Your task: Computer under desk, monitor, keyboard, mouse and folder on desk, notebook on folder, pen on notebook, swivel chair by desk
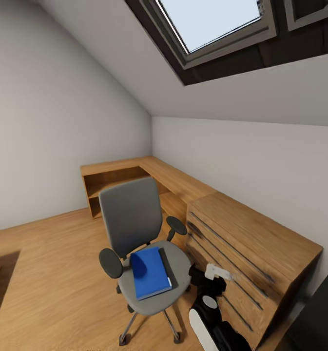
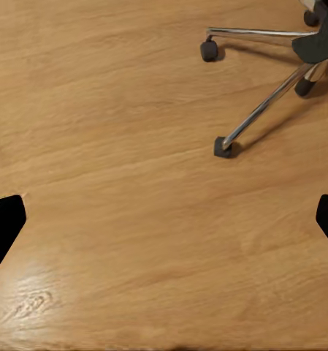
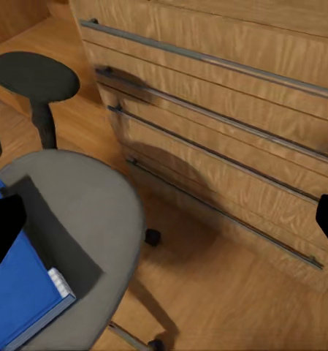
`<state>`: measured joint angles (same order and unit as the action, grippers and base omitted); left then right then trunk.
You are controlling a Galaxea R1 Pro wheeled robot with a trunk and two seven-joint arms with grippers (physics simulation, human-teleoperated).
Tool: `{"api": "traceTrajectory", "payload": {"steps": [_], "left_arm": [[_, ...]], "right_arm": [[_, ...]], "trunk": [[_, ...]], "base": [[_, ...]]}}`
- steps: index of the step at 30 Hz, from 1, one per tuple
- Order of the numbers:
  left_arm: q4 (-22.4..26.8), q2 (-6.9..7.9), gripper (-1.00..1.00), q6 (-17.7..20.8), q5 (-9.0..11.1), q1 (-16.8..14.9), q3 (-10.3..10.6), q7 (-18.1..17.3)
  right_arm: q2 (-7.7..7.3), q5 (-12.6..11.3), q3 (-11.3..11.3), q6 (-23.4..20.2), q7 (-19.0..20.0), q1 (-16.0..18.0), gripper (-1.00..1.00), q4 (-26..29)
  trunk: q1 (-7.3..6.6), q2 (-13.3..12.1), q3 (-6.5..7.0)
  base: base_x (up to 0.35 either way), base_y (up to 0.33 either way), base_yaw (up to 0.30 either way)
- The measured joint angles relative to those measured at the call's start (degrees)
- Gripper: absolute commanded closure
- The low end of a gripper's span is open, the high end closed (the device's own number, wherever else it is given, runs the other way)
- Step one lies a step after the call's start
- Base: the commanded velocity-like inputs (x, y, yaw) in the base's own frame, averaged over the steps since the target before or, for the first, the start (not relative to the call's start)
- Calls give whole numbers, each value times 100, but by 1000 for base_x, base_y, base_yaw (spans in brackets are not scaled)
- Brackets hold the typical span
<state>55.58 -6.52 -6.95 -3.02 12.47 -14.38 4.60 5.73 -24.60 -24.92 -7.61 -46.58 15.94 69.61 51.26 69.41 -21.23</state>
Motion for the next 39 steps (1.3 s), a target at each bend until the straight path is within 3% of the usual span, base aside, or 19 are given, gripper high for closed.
{"api": "traceTrajectory", "payload": {"steps": [2,7,24,39], "left_arm": [[-66,4,-100,-4,3,0,-22,0],[-101,6,-100,-4,-1,0,-31,-4],[-183,15,-100,23,3,-4,-29,4],[-294,15,-100,19,15,-40,-30,2]], "right_arm": [[2,42,-320,351,-150,-1,-100,-217],[17,122,-459,635,-210,-1,-100,-461],[45,260,-499,1815,-216,3,-100,-859],[40,346,-483,2097,-194,7,-100,-1258]], "trunk": [[0,0,0],[0,0,0],[0,0,0],[0,0,0]], "base": [[0,0,286],[0,0,286],[0,0,286],[0,0,165]]}}
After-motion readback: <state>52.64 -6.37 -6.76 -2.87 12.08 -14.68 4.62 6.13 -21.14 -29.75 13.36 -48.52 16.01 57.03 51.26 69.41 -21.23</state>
